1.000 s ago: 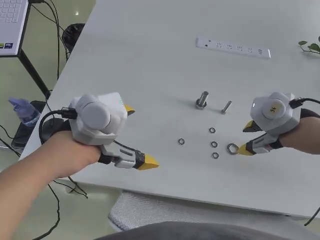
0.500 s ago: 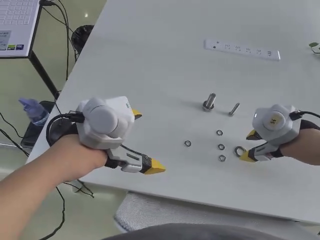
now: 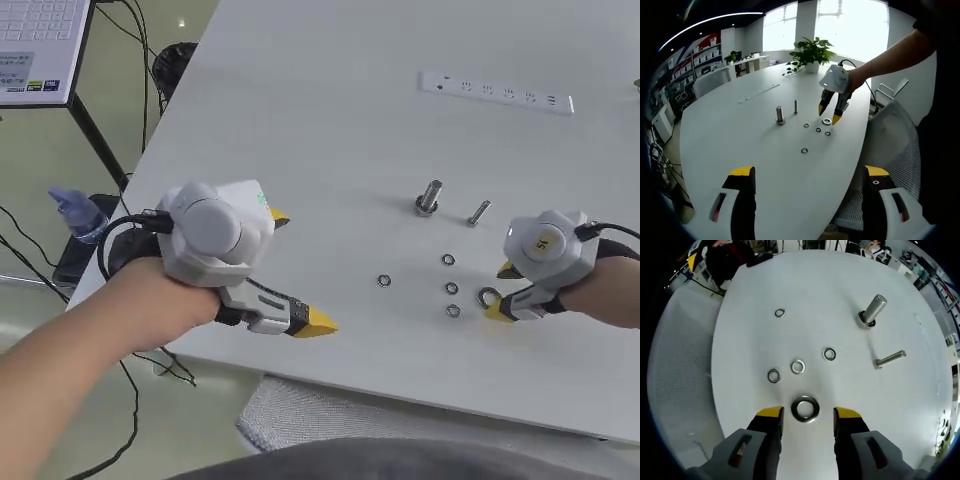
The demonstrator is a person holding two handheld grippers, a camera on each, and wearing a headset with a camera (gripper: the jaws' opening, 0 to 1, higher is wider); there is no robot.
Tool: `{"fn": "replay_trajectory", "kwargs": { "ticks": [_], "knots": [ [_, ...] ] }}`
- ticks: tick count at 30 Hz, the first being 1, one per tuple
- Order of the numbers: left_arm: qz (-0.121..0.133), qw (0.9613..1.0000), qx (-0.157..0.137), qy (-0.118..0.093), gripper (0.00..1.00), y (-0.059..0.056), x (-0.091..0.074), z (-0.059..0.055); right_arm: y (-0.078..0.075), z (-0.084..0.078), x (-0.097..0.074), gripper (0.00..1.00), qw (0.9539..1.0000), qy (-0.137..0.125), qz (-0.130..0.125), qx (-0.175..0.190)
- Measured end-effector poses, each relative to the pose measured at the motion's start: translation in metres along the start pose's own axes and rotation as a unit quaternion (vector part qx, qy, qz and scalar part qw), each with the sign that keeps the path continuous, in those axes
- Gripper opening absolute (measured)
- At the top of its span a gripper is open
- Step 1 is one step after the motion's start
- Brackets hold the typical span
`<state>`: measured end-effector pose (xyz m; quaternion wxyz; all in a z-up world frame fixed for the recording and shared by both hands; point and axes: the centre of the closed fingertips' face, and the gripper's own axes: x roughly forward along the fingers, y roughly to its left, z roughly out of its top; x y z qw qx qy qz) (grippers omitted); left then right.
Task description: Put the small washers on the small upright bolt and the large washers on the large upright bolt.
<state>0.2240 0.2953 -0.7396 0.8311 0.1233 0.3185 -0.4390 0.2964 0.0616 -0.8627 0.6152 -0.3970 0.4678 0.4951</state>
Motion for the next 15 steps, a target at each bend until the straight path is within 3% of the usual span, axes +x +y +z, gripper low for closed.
{"fn": "replay_trajectory", "kwargs": {
  "ticks": [15],
  "knots": [
    [0.009, 0.9999, -0.006, -0.002, 0.88, 0.0044, 0.0035, -0.0064, -0.0005, -0.0012, 0.0037, 0.39, 0.9998, -0.002, 0.009, 0.015]
  ]
}}
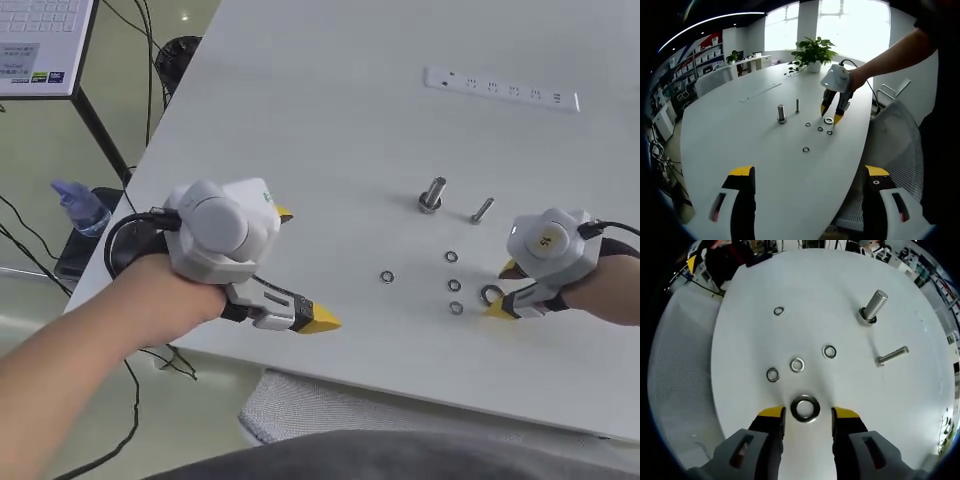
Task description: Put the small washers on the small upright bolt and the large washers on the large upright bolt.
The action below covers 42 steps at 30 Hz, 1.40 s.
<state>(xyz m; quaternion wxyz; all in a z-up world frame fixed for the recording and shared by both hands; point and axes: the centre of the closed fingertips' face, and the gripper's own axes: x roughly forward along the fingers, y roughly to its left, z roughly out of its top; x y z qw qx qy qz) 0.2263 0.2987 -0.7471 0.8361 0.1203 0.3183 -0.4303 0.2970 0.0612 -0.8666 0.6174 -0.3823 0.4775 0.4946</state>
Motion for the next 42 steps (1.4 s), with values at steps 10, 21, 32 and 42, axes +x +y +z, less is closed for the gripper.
{"fn": "replay_trajectory", "kwargs": {
  "ticks": [10, 21, 32, 42],
  "knots": [
    [-0.008, 0.9999, 0.009, 0.003, 0.9, -0.002, 0.007, -0.007, 0.008, -0.001, 0.001, 0.29, 0.9999, 0.011, 0.0, -0.012],
    [-0.019, 0.9997, 0.004, 0.012, 0.87, -0.012, 0.011, -0.007, 0.006, -0.003, 0.004, 0.22, 0.9994, 0.024, -0.003, -0.024],
    [-0.016, 0.9998, 0.008, 0.011, 0.85, -0.014, 0.01, -0.003, 0.006, -0.002, 0.002, 0.2, 0.9997, 0.018, -0.003, -0.016],
    [0.017, 0.9997, -0.009, 0.012, 0.84, -0.01, 0.009, -0.002, 0.007, 0.001, 0.0, 0.21, 0.9994, 0.012, 0.008, -0.032]
  ]
}}
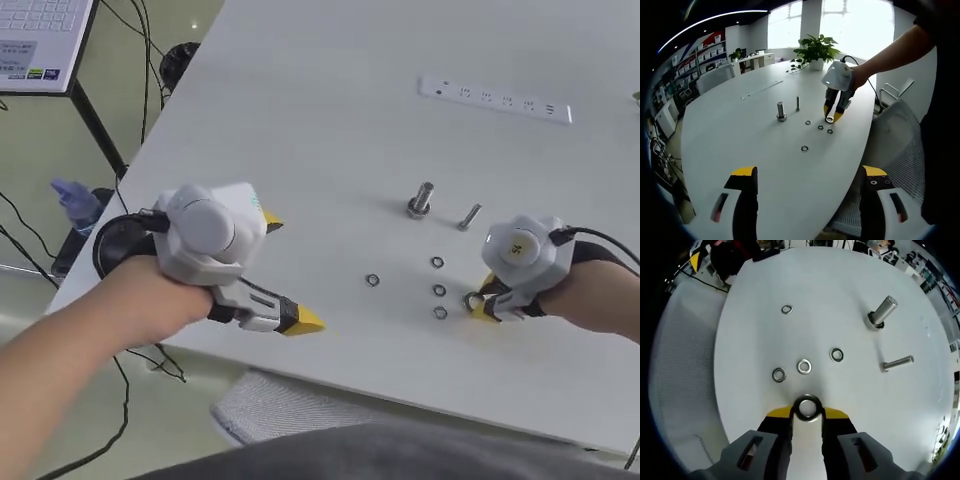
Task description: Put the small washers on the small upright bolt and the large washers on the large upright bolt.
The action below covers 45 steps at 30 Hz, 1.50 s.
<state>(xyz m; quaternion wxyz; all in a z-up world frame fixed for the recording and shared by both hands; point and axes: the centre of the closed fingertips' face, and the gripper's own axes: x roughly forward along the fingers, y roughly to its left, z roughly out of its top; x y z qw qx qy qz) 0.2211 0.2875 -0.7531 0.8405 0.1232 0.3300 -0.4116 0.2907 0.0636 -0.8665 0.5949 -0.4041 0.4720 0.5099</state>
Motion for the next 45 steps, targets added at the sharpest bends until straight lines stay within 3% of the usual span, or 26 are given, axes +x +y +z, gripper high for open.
{"fn": "replay_trajectory", "kwargs": {
  "ticks": [8, 25, 35, 37, 45],
  "knots": [
    [0.003, 0.9999, -0.013, 0.001, 0.83, -0.01, 0.005, -0.003, -0.011, 0.01, -0.013, 0.21, 0.9999, -0.012, 0.001, -0.007],
    [0.006, 1.0, -0.008, -0.002, 0.84, -0.001, 0.004, -0.001, -0.026, 0.034, -0.035, 0.21, 0.9999, -0.011, 0.005, -0.006],
    [0.012, 0.9999, -0.012, -0.002, 0.85, 0.003, 0.003, -0.004, -0.043, 0.057, -0.043, 0.21, 0.9997, -0.008, 0.009, -0.021],
    [0.011, 0.9999, -0.013, -0.001, 0.85, 0.003, 0.004, -0.005, -0.054, 0.06, -0.04, 0.21, 0.9996, -0.009, 0.007, -0.024],
    [0.01, 0.9998, -0.016, -0.003, 0.85, 0.002, 0.004, -0.006, -0.063, 0.069, -0.048, 0.21, 0.9996, -0.002, 0.005, -0.028]
  ]
}}
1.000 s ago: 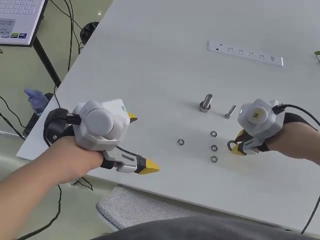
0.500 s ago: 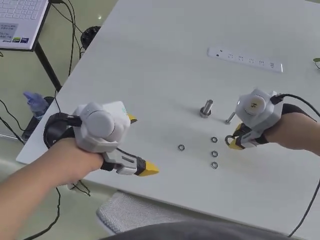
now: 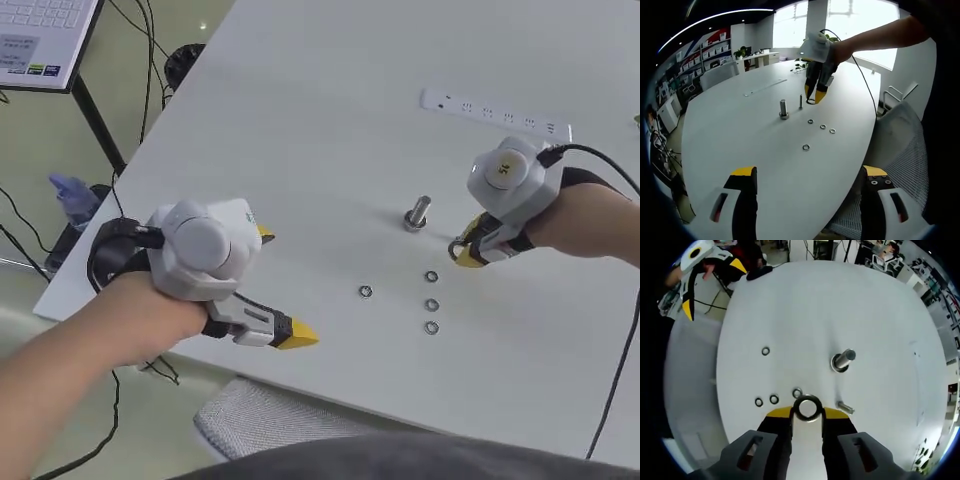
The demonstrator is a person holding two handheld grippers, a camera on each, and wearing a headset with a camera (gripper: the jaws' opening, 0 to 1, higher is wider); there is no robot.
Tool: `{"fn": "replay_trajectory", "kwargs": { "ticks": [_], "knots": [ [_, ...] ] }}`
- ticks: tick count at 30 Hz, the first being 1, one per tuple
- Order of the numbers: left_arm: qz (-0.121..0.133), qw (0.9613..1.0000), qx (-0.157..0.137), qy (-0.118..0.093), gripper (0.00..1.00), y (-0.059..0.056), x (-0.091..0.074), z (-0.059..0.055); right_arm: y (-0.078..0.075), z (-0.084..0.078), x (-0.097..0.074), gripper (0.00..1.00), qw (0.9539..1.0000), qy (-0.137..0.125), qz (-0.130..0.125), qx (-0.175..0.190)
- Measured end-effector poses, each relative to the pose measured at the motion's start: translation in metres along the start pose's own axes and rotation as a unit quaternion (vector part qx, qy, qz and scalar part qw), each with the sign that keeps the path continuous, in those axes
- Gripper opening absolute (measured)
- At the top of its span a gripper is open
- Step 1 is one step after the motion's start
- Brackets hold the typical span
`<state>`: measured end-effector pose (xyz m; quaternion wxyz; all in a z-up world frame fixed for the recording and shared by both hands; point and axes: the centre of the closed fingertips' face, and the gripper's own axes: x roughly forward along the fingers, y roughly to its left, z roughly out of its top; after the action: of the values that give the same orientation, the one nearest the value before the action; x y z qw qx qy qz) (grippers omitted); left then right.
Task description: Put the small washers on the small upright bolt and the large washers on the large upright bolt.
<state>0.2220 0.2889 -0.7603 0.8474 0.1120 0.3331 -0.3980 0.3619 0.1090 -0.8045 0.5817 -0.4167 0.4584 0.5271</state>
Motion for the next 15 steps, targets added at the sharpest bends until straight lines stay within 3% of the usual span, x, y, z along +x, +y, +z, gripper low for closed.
{"fn": "replay_trajectory", "kwargs": {
  "ticks": [15],
  "knots": [
    [-0.001, 1.0, -0.003, 0.005, 0.85, 0.004, 0.003, -0.005, -0.024, 0.023, -0.008, 0.21, 0.9999, 0.0, -0.007, -0.007]
  ]
}}
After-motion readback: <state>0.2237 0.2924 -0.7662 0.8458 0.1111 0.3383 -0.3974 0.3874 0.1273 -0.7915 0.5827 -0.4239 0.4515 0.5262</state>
